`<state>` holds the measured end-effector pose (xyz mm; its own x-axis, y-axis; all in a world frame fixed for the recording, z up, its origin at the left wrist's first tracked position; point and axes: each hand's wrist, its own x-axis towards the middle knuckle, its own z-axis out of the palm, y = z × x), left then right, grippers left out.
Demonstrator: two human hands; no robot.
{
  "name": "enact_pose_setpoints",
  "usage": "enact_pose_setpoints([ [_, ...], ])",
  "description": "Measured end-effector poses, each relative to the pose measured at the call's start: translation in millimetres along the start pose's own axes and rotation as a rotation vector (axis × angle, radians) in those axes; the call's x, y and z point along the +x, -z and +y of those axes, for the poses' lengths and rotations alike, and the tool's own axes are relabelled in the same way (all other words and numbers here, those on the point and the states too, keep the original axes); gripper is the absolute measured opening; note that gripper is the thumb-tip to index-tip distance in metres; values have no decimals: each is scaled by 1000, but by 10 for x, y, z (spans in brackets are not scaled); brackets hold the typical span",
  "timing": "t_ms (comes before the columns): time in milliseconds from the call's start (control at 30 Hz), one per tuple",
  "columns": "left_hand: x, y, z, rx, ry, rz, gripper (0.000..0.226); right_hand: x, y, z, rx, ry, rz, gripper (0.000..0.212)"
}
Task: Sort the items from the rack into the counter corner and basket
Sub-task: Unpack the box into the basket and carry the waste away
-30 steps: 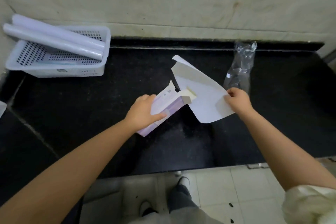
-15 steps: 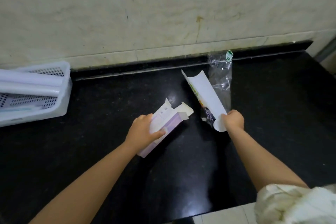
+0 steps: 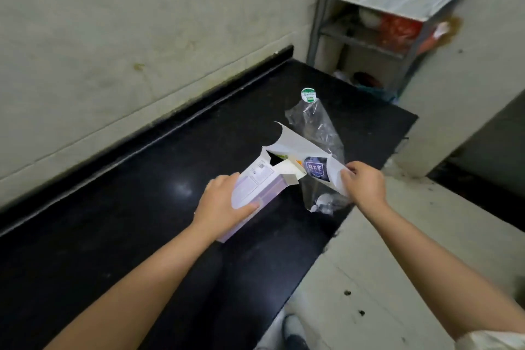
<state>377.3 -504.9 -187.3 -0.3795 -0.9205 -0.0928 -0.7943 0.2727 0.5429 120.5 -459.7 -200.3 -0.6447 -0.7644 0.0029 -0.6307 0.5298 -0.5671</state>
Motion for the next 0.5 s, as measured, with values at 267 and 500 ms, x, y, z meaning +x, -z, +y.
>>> enact_pose_setpoints([
  [267,153,-1059,1847,65,-454,-228,51,-685,1527,1869,-32,-467,313,23],
  [500,-230,-2301,3437,139,-735,-389,52,-1607,2413,3463,27,-768,510,20],
])
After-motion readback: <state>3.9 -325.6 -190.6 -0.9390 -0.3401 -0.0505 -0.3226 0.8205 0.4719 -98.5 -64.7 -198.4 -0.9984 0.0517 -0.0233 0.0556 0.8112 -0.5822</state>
